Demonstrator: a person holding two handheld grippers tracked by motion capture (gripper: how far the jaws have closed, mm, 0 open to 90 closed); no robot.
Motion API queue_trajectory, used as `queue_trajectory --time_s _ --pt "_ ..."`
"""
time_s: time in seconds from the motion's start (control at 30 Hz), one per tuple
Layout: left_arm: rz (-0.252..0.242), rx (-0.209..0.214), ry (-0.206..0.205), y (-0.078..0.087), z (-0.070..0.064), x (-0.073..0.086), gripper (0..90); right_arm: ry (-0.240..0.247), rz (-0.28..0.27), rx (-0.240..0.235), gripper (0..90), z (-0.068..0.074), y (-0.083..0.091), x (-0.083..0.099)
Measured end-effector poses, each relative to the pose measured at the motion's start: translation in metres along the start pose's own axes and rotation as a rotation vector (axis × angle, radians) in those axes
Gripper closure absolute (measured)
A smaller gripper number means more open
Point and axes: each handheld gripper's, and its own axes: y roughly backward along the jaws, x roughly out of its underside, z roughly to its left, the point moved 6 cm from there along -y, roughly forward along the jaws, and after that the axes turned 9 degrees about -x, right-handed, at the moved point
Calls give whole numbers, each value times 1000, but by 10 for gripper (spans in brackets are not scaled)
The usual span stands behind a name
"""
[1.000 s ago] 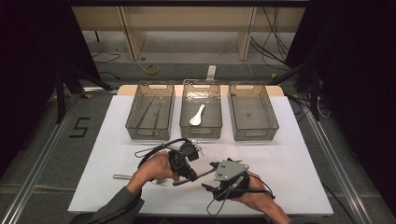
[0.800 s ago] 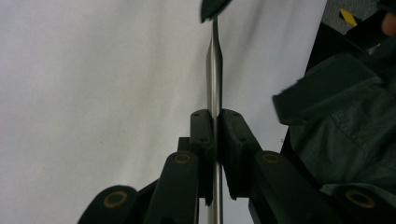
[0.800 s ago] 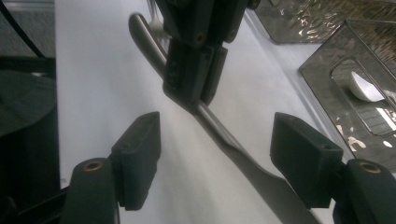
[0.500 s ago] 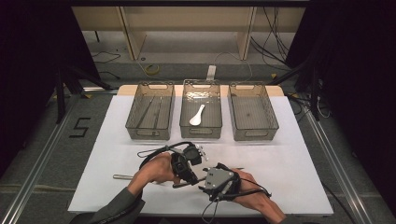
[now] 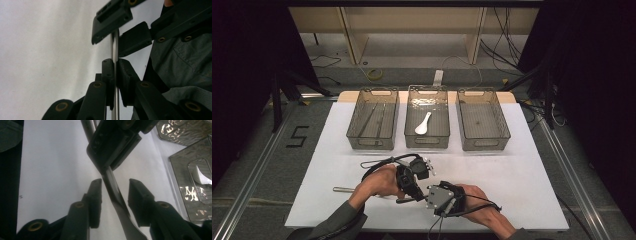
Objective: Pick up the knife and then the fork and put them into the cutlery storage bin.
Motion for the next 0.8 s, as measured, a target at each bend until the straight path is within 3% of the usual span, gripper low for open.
queue_trajectory --time_s 0.17,0.27,0.47,0.8 --pt "4 9 -12 1 -1 0 831 15 7 -25 731 2 -1 0" --pt "6 15 -19 1 -3 0 831 50 27 -44 770 4 -2 0" --pt "-24 19 -37 5 -3 -1 826 92 29 -68 821 5 -2 1" --pt "-46 22 -27 7 -4 -2 806 80 21 -96 829 6 2 3"
